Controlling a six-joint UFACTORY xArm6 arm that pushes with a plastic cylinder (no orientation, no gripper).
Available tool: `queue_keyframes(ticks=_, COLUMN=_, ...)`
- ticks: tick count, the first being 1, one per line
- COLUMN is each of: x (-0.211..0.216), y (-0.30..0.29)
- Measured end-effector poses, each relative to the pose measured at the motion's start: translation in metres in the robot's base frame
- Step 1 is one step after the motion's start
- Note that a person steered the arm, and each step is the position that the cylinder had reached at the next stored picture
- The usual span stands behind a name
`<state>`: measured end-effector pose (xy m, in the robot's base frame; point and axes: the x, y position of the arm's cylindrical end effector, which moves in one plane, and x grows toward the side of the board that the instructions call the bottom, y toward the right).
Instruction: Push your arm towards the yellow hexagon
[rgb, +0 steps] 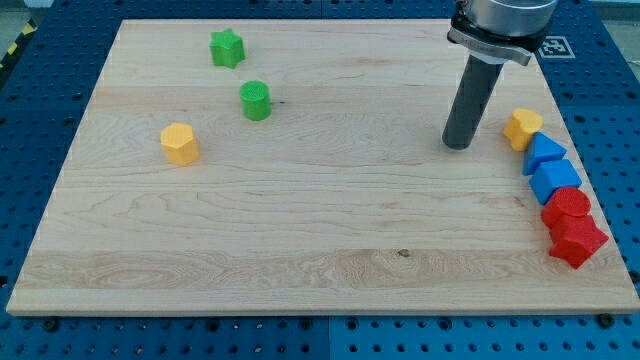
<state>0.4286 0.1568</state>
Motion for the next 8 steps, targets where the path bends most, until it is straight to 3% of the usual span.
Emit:
queue_keyframes(ticks=1, x=0.003, y=-0.013)
queue_keyframes(ticks=3, x=0.062, y=-0.064)
queue_keyframes(ticks=5, x=0.132, y=-0.169)
queue_keyframes(ticks=6, x=0.135, y=-0.251)
queue_keyframes(ticks=7, x=0.112, y=-0.323)
queue_keyframes(ticks=8, x=0.104, y=-0.335)
